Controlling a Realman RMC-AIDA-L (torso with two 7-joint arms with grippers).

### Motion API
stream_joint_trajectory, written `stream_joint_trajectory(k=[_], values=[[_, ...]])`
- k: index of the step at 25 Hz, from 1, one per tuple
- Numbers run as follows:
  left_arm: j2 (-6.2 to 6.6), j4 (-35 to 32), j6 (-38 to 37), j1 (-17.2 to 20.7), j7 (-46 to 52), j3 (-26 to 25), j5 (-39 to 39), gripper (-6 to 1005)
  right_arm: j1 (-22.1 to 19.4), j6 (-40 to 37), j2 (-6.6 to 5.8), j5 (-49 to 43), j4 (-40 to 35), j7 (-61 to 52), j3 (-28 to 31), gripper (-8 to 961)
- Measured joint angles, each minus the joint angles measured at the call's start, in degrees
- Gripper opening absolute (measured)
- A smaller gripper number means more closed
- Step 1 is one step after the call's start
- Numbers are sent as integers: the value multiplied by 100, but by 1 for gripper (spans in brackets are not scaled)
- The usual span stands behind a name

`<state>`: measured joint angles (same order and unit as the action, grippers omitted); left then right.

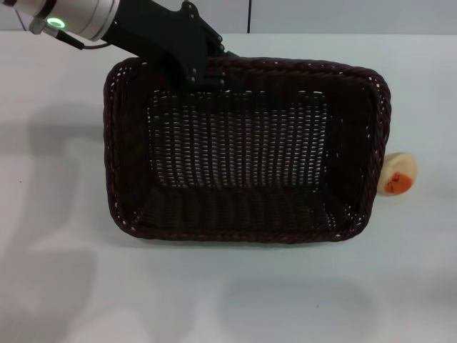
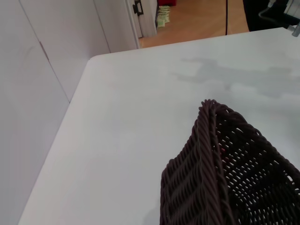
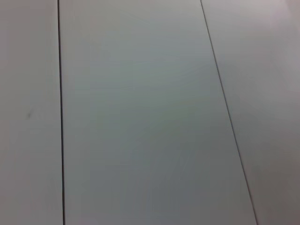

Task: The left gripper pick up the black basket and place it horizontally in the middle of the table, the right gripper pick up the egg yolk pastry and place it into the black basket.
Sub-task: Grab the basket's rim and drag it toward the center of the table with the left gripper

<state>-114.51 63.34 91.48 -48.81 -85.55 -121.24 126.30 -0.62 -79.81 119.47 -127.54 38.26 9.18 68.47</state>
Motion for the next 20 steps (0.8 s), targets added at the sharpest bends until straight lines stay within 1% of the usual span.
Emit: stream_joint_trajectory(k=[12,17,20], values=[[6,-59,26,-32,11,-36,-34,294,32,1,-12,0,6,5,-9,695],[-26,-45,-22,-33,-45,-52,-33,330,36,1,-12,-3,6,11,-9,695],[-90,48,-136,16,-116,-251,-111,357,34,1,-12,-5,6,15,-9,695]])
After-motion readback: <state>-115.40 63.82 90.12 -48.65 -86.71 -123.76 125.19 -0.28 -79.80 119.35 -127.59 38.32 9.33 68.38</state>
